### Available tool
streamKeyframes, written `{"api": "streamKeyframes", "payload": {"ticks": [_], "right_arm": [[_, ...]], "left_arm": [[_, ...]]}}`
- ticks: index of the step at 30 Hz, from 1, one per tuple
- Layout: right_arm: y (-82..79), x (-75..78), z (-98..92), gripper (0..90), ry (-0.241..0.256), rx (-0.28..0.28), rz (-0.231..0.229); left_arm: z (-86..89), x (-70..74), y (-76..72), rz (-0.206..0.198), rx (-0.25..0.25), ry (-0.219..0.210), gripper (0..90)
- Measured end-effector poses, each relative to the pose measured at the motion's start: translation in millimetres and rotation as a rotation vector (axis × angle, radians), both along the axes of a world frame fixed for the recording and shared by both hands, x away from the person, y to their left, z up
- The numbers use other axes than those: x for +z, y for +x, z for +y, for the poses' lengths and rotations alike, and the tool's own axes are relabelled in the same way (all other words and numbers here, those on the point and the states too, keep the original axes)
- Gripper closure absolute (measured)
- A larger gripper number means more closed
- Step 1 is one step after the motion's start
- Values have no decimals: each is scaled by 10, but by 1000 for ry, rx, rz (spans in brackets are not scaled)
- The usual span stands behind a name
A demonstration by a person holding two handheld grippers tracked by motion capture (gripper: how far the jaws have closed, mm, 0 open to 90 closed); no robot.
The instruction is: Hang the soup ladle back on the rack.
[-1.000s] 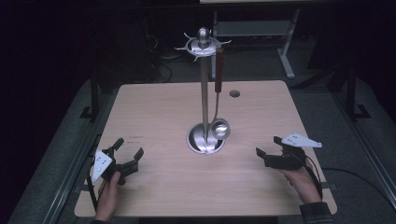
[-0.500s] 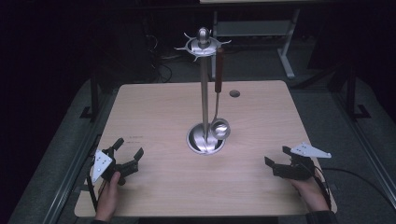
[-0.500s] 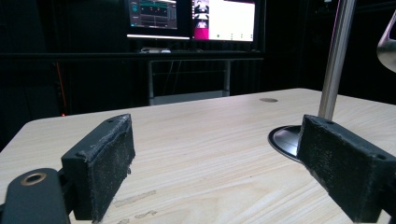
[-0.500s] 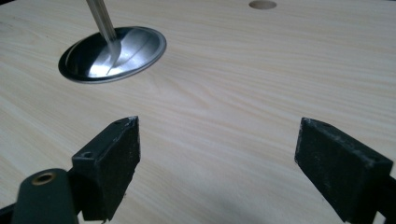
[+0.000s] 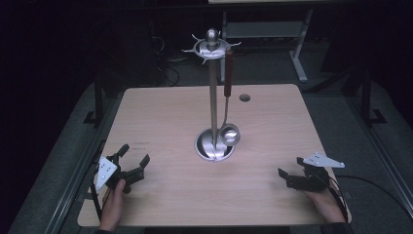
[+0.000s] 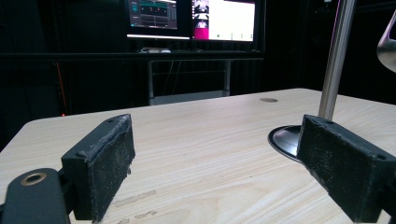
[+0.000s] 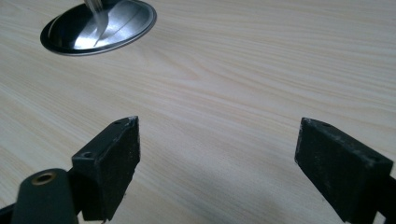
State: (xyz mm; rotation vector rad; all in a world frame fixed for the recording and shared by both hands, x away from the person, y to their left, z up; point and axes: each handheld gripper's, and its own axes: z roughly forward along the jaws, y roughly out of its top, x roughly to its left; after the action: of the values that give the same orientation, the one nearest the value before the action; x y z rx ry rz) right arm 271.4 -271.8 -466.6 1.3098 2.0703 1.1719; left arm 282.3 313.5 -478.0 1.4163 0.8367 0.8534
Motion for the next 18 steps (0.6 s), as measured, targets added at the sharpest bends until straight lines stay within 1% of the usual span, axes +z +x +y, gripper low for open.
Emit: {"api": "streamKeyframes", "payload": {"ticks": [5, 11, 18], "right_arm": [[7, -16, 6, 135, -17, -10, 12], [13, -29, 20, 135, -16, -10, 20], [22, -42, 30, 135, -34, 2, 25]], "left_arm": [[-1, 0, 0, 0, 0, 0, 106], [-1, 0, 0, 0, 0, 0, 106], [-1, 0, 0, 0, 0, 0, 106]]}}
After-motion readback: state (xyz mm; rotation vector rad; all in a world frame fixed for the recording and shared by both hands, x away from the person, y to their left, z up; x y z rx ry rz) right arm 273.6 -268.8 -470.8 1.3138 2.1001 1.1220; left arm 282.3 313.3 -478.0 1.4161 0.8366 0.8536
